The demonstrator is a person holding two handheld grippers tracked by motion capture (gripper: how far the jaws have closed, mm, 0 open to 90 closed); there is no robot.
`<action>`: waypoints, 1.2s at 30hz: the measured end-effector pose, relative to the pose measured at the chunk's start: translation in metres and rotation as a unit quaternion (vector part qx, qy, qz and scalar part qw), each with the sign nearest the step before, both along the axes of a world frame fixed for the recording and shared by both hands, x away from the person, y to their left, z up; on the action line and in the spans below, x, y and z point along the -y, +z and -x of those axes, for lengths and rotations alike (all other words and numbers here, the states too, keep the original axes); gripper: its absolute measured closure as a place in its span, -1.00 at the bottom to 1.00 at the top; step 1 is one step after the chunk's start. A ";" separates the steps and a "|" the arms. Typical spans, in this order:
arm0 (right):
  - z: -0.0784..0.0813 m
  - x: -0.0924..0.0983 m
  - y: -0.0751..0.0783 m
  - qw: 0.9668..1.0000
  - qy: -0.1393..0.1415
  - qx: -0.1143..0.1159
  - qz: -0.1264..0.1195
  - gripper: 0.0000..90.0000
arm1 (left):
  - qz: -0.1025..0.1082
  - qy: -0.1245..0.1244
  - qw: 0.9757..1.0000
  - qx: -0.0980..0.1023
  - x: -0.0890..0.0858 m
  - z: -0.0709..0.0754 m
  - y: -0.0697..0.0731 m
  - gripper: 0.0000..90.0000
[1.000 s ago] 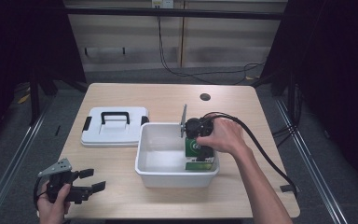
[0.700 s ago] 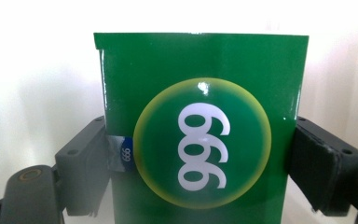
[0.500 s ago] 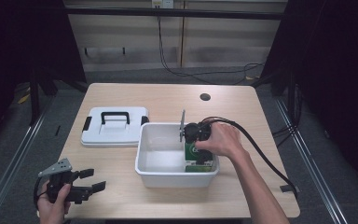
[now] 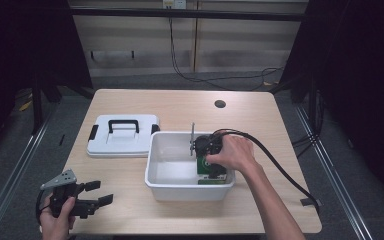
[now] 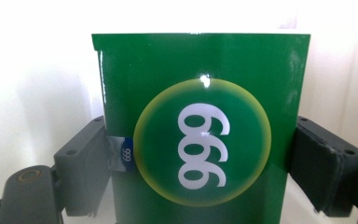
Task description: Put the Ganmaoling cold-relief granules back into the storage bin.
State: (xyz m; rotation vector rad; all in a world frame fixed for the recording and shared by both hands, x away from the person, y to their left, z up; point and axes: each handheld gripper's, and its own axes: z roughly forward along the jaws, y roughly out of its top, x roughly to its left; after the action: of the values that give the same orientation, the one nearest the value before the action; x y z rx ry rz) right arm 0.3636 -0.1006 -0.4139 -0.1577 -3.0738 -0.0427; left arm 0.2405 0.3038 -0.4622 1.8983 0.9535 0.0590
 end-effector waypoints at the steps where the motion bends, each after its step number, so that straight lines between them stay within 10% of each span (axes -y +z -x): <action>1: 0.000 0.000 0.000 1.000 0.001 0.000 0.003 -0.68 | 0.001 0.000 1.000 0.000 0.000 0.000 0.000 -0.63; 36: 0.003 0.012 0.007 0.999 -0.002 0.016 -0.049 -0.80 | 0.004 0.003 1.000 0.002 -0.001 0.000 0.000 -0.63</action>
State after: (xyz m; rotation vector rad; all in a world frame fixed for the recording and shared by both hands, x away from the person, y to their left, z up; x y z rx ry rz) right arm 0.3603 -0.1127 -0.4065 -0.1592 -3.0941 -0.1964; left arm 0.2403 0.3051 -0.4619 1.8878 0.9545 0.0617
